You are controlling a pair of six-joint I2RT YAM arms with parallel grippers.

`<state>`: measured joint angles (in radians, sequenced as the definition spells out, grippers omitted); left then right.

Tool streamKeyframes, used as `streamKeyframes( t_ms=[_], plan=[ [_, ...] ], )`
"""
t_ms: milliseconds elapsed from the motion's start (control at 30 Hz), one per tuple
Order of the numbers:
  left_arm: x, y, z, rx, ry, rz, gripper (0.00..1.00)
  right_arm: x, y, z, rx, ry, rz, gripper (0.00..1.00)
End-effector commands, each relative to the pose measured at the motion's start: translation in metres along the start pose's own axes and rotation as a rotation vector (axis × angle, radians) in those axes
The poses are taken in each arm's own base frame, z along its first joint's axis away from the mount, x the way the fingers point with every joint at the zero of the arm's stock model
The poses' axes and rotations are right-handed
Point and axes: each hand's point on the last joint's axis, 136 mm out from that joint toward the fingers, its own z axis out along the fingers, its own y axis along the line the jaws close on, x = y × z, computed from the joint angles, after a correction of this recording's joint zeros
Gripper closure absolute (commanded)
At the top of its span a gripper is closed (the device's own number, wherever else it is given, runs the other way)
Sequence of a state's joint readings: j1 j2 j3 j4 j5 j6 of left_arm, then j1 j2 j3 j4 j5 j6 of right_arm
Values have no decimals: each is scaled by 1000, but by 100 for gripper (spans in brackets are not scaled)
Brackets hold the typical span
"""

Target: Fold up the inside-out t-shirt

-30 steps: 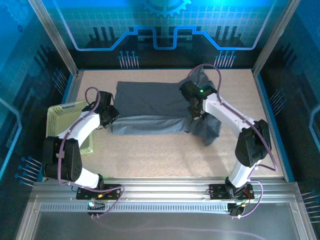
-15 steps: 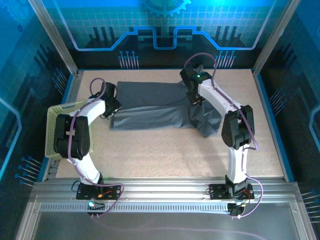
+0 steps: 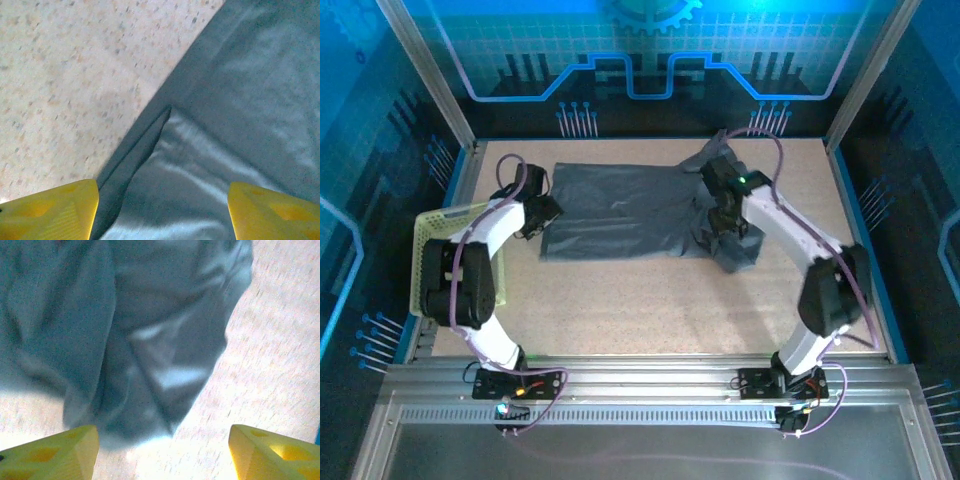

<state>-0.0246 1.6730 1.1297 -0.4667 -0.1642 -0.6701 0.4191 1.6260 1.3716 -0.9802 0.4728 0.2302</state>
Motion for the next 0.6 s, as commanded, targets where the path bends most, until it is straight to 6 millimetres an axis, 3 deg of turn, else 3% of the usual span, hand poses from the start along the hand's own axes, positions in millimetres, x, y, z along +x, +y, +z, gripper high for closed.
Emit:
streamKeyframes(
  t_ms=[0, 100, 200, 300, 467, 567],
  plan=[
    [34, 13, 3, -15, 68, 53, 32, 31, 43, 12, -145, 11, 45, 28],
    [52, 19, 12, -6, 102, 57, 39, 51, 66, 24, -151, 27, 3, 27],
    [64, 14, 23, 17, 149, 71, 44, 54, 74, 36, -78, 26, -9, 24],
    [69, 11, 35, -6, 177, 89, 45, 49, 62, 51, 73, 38, 18, 22],
    [65, 26, 48, -103, 173, 85, 51, 43, 15, 66, 316, 85, 127, 24],
    [62, 36, 52, -119, 183, 48, 58, 46, 1, 78, 289, 127, 190, 35]
  ],
)
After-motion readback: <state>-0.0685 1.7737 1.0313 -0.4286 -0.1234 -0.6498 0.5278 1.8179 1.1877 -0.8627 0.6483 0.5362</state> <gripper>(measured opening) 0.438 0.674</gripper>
